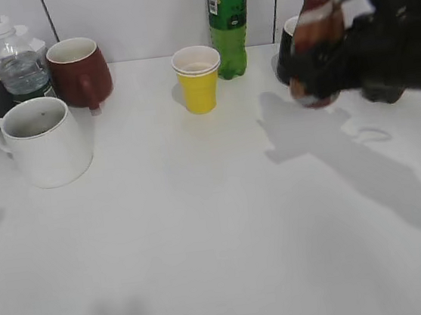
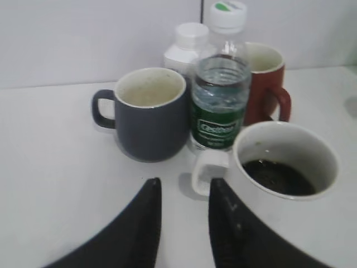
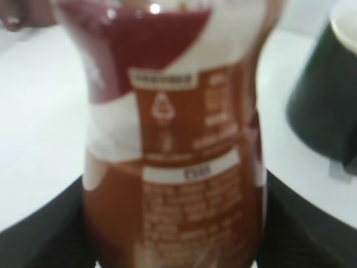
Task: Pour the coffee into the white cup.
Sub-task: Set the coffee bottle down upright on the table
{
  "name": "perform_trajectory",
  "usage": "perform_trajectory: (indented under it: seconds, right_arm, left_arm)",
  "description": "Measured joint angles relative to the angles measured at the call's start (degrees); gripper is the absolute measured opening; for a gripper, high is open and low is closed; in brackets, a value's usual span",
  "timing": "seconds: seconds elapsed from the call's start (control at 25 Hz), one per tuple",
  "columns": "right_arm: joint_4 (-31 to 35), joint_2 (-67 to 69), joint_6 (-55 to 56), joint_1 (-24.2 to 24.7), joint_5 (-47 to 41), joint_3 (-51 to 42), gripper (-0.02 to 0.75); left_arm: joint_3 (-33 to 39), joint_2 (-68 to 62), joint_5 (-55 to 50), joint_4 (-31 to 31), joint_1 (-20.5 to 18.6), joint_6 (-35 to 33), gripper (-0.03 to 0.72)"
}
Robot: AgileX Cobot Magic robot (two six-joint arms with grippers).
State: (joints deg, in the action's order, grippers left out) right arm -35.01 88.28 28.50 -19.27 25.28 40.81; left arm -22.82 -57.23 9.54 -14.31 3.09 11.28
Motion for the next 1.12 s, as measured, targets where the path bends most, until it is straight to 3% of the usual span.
perform_trajectory:
  seconds: [0.2,0.36,0.6,0.88,1.0,1.12]
  right_arm:
    - [1.93,7.64,-4.09,0.0,6.15,-1.41,0.532]
    - [10.26,13.09,-9.19,0.0,10.43,-1.41,0.532]
    - [20.11,18.31,-19.79,0.0,17.84,-1.47,0.532]
    - [21.27,22.46,-22.82,0.0,23.55,-1.47,0.532]
    - [21.21,22.57,-22.94,0.0,23.73,-1.47,0.538]
    - [21.21,22.57,-22.89,0.0,23.73,-1.47,0.599]
  left_arm:
    - [0.0,0.54,-1.24,0.0,4.75,0.07,0.232]
    - [0.0,3.98,-1.63,0.0,7.2,0.12,0.232]
    - [0.02,13.65,-5.54,0.0,7.89,0.12,0.233]
    - [0.02,16.44,-9.54,0.72,7.89,0.12,0.234]
    - [-1.6,16.65,-17.97,5.27,7.9,0.12,0.236]
    - [-3.75,16.7,-26.82,6.73,8.48,0.14,0.235]
